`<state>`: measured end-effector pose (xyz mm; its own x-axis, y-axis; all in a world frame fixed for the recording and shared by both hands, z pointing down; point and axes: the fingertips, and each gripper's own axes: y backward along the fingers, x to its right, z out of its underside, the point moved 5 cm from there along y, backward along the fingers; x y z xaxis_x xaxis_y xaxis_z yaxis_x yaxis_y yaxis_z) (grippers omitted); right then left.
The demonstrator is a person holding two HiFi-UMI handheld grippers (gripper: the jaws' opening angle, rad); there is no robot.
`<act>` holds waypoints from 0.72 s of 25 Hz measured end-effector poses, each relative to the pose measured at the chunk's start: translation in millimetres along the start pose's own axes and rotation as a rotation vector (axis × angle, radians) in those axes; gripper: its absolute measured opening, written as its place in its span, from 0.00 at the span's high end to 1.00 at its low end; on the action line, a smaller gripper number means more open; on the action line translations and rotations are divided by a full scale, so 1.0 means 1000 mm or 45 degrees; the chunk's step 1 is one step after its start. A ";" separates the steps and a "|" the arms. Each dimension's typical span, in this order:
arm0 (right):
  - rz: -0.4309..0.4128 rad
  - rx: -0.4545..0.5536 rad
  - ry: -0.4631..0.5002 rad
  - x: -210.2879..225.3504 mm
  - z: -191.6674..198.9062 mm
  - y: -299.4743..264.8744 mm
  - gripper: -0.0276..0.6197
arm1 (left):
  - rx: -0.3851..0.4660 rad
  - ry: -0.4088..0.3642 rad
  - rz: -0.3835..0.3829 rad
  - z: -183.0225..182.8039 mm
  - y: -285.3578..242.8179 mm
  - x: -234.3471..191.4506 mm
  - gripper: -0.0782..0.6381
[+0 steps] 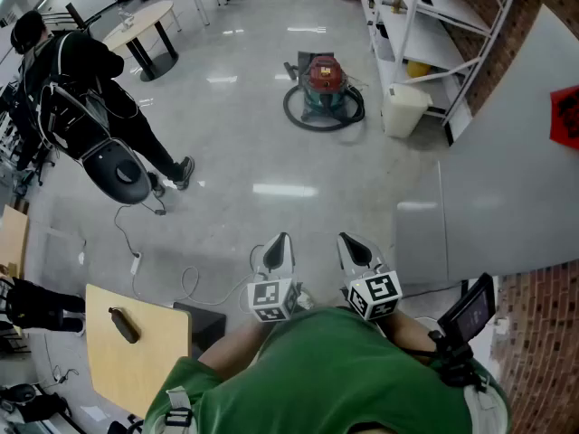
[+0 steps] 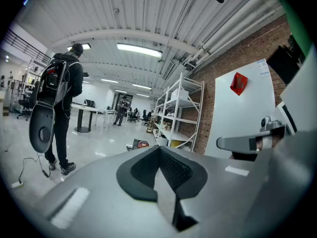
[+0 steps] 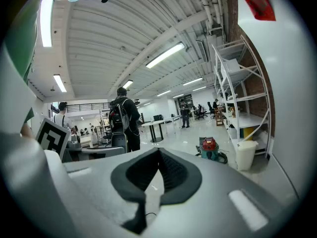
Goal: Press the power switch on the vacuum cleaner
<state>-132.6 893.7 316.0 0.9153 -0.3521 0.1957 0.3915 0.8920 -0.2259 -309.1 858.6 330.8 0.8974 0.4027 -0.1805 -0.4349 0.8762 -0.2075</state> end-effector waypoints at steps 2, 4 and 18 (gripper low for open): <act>0.001 0.000 0.001 -0.001 0.001 -0.004 0.95 | 0.016 -0.012 0.008 0.005 -0.002 -0.006 0.88; 0.004 0.003 0.000 -0.003 0.001 -0.009 0.95 | 0.021 -0.015 0.012 0.007 -0.004 -0.012 0.88; 0.032 0.027 -0.033 -0.022 0.003 -0.039 0.95 | 0.023 0.012 0.012 0.009 -0.010 -0.050 0.88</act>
<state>-168.9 867.3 323.2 0.9218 -0.3226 0.2151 0.3664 0.9062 -0.2110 -349.0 831.6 350.6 0.8925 0.4083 -0.1917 -0.4417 0.8772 -0.1884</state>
